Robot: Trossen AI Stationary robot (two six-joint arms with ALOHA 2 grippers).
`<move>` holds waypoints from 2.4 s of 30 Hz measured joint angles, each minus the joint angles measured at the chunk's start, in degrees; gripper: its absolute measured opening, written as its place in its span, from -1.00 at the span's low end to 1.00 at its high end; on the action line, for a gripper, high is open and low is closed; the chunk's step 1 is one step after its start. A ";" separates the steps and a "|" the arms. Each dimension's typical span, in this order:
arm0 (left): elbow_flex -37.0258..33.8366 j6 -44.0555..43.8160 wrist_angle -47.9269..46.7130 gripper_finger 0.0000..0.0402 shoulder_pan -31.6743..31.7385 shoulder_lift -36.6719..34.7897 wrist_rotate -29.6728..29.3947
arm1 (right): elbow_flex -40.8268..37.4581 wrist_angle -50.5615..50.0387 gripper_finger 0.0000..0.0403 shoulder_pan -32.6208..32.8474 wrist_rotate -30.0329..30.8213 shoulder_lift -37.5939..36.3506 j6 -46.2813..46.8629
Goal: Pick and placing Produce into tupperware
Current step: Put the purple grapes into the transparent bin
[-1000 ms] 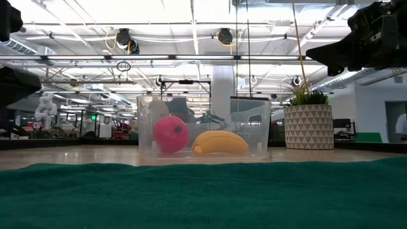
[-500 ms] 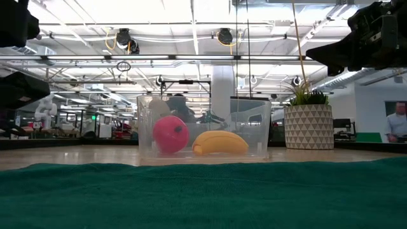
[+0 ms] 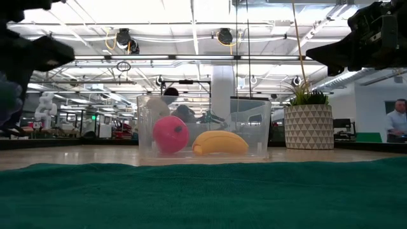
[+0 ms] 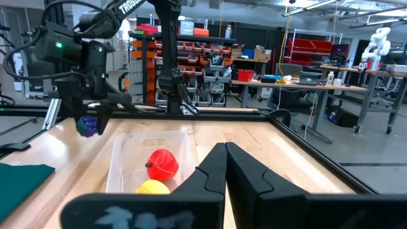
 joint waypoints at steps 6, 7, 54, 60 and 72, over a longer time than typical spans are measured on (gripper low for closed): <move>3.09 4.63 -3.22 0.13 0.92 0.00 -0.24 | -0.01 0.00 -1.00 0.00 -0.01 0.00 0.00; 3.49 5.30 -3.31 0.14 1.12 0.00 -0.24 | 0.00 0.00 -1.00 0.01 0.00 0.00 0.00; 4.70 27.09 -2.84 0.14 10.99 -28.91 -9.63 | 0.00 -0.29 -1.00 0.00 -0.02 -0.02 -0.09; 3.83 31.70 2.09 0.14 13.13 -32.92 -7.56 | 0.00 -0.71 -1.00 0.01 -0.02 -0.02 -0.04; -8.06 33.66 17.85 0.14 17.93 -45.10 -4.35 | 0.00 -1.90 -1.00 0.00 -0.02 -0.02 -0.04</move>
